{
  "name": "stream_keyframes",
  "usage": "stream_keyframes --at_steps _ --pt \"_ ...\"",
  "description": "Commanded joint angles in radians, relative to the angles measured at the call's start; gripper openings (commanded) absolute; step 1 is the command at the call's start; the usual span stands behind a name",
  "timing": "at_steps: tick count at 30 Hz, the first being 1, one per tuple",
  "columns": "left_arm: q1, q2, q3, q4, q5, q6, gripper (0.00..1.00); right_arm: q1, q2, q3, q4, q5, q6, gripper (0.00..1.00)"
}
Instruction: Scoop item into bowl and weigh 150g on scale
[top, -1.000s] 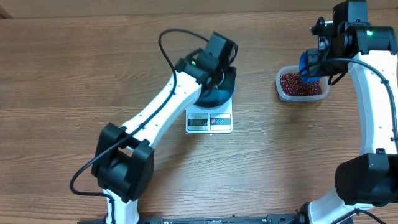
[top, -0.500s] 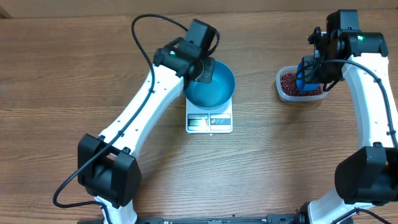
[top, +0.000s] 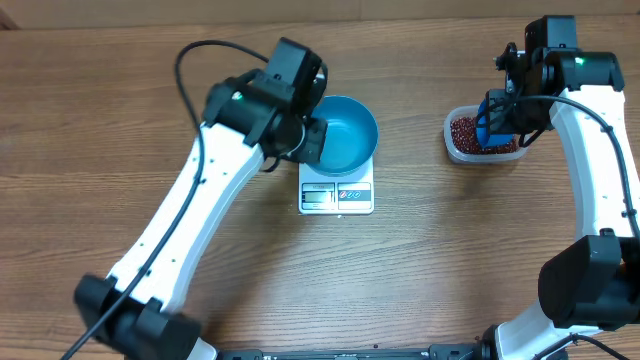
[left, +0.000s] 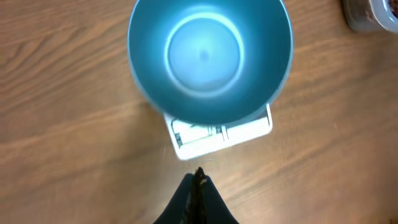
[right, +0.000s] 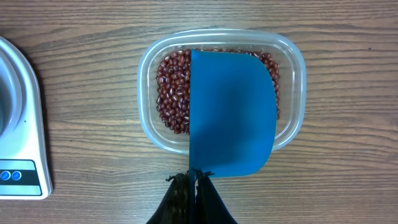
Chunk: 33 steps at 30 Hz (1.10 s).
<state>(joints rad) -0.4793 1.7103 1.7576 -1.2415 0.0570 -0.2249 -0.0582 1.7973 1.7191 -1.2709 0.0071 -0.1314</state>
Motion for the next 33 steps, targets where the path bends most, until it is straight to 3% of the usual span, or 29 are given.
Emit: stream_keyframes --at_steps 1,7,12,17,20,21,22,29,33 --pt "-0.015 -0.001 -0.082 -0.001 0.015 -0.022 0.04 -0.003 -0.002 0.001 0.006 -0.002 0.006 0.04" --pt "-0.067 -0.011 -0.274 0.097 0.009 -0.086 0.04 -0.003 -0.002 0.001 0.001 -0.001 0.027 0.04" --pt "-0.152 -0.061 -0.471 0.299 -0.086 -0.124 0.05 -0.003 -0.002 0.001 0.002 -0.001 0.031 0.04" --pt "-0.180 -0.083 -0.564 0.394 -0.109 -0.158 0.04 -0.003 -0.002 0.001 -0.001 -0.001 0.058 0.04" --pt "-0.174 -0.069 -0.581 0.416 -0.156 -0.157 0.15 -0.003 -0.002 0.001 0.007 -0.001 0.068 0.04" --pt "-0.170 -0.063 -0.581 0.417 -0.158 -0.157 0.27 -0.003 -0.002 0.001 0.011 -0.001 0.078 0.04" --pt "-0.167 -0.058 -0.581 0.417 -0.158 -0.157 0.31 -0.003 -0.002 0.001 0.013 -0.002 0.081 0.04" --pt "-0.163 -0.040 -0.581 0.434 -0.134 -0.157 0.40 -0.003 -0.001 0.001 -0.009 -0.001 0.084 0.04" --pt "-0.163 -0.040 -0.581 0.462 -0.135 -0.157 0.70 -0.003 0.000 0.001 -0.017 0.029 0.083 0.04"
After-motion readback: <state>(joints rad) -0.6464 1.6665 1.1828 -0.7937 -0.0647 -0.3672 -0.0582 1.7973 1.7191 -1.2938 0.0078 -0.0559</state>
